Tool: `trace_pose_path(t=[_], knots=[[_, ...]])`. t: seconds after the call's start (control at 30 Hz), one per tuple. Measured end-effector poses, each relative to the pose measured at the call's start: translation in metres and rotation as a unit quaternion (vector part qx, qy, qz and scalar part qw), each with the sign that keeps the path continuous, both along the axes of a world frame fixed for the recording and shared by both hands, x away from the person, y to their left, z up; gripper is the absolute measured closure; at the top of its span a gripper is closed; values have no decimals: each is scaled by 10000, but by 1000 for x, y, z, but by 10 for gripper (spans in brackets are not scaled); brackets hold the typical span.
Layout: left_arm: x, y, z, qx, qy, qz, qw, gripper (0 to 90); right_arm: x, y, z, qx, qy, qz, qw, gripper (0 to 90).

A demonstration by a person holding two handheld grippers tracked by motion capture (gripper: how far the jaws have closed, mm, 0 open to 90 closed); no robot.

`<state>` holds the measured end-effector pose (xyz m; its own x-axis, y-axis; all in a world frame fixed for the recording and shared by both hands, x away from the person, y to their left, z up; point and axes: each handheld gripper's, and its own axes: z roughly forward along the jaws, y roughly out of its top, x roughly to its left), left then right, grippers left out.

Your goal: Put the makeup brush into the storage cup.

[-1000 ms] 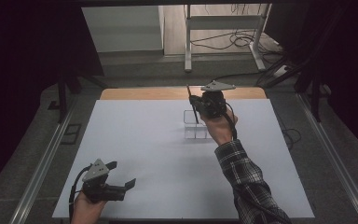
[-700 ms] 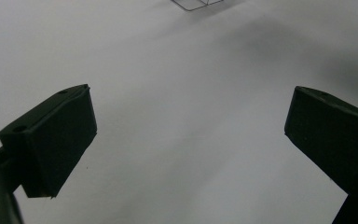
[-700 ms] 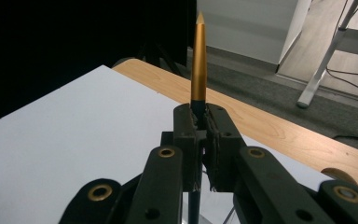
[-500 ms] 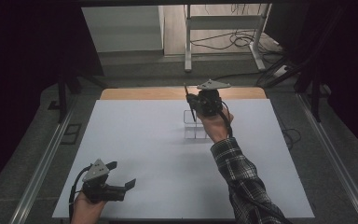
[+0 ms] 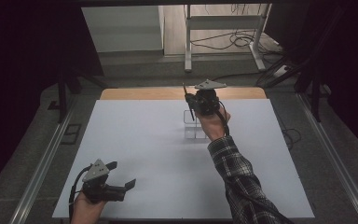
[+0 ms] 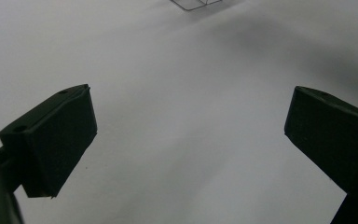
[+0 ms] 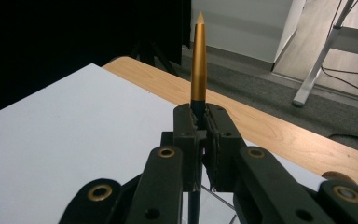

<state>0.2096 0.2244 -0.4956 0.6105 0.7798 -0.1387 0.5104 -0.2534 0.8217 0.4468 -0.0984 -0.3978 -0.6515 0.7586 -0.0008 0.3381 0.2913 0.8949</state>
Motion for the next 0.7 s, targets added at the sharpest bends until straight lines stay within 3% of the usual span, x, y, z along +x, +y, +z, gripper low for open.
trace_pose_path(t=[0.7], knots=[[0,0,0,14,9,-12,10000,26,3,3,-23,-150,130,-28,9998,833]])
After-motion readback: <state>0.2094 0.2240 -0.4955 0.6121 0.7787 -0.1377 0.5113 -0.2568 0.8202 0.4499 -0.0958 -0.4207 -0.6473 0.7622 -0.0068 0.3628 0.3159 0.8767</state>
